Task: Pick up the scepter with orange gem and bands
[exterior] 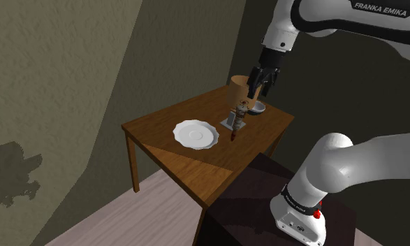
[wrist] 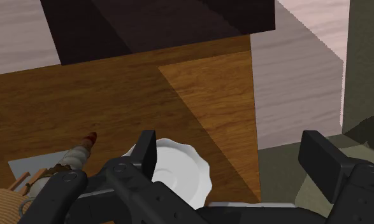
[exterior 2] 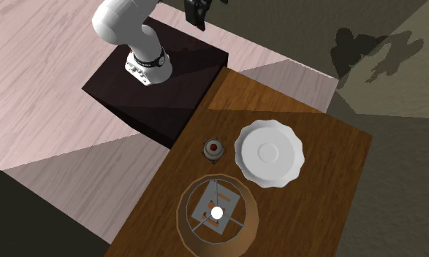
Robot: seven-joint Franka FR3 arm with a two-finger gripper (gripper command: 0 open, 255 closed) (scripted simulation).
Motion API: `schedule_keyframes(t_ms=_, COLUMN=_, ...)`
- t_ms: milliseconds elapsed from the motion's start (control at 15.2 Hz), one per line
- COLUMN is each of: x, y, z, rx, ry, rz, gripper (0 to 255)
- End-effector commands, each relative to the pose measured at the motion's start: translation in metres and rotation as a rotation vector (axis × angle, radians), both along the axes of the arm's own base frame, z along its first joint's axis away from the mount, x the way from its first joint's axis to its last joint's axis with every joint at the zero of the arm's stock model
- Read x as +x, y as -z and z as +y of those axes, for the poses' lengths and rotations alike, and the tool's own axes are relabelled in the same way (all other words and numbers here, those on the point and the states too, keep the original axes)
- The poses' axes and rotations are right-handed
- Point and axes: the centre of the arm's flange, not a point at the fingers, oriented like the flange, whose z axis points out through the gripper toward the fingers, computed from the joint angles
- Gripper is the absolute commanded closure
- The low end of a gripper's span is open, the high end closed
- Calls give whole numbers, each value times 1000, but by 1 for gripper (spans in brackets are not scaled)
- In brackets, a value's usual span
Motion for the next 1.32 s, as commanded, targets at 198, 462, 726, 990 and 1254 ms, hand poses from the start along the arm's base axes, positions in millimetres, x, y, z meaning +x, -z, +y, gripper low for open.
schedule_keyframes(t_ms=198, x=15, y=20, z=-28, rx=-12, ry=0, rz=-8, gripper=0)
schedule_keyframes(t_ms=462, x=36, y=45, z=-66, rx=-27, ry=0, rz=-18, gripper=0)
schedule_keyframes(t_ms=726, x=57, y=69, z=-105, rx=-42, ry=0, rz=-28, gripper=0)
schedule_keyframes(t_ms=990, x=78, y=93, z=-144, rx=-58, ry=0, rz=-38, gripper=0)
schedule_keyframes(t_ms=1254, x=99, y=116, z=-183, rx=-73, ry=0, rz=-48, gripper=0)
